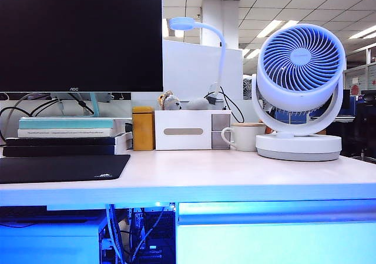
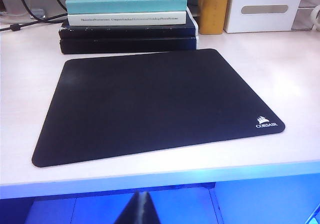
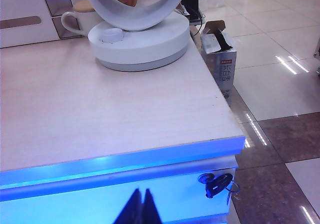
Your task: Open the drawer, place the cleaning sponge inside, then close the drawer.
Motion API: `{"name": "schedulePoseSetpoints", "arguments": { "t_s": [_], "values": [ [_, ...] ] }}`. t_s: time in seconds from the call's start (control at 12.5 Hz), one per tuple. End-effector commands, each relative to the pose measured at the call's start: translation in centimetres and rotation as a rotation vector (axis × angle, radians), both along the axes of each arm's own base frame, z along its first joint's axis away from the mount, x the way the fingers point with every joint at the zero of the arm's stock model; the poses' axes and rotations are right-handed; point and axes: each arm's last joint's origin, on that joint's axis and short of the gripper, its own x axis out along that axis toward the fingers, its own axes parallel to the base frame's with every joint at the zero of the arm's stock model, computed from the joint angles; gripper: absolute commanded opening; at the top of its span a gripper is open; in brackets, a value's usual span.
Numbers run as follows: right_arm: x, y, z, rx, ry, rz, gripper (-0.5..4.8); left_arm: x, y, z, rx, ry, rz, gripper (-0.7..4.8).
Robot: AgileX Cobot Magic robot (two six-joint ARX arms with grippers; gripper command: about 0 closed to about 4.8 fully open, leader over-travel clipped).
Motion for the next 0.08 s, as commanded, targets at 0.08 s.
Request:
{"name": "schedulePoseSetpoints", "arguments": {
  "t_s": [0.08],
  "values": [
    [0.06, 0.01, -0.16, -0.003, -0.007, 0.001, -0.05, -0.02, -0.01, -0.29, -0.004, 0.02, -0.004, -0.01]
  ]
}}
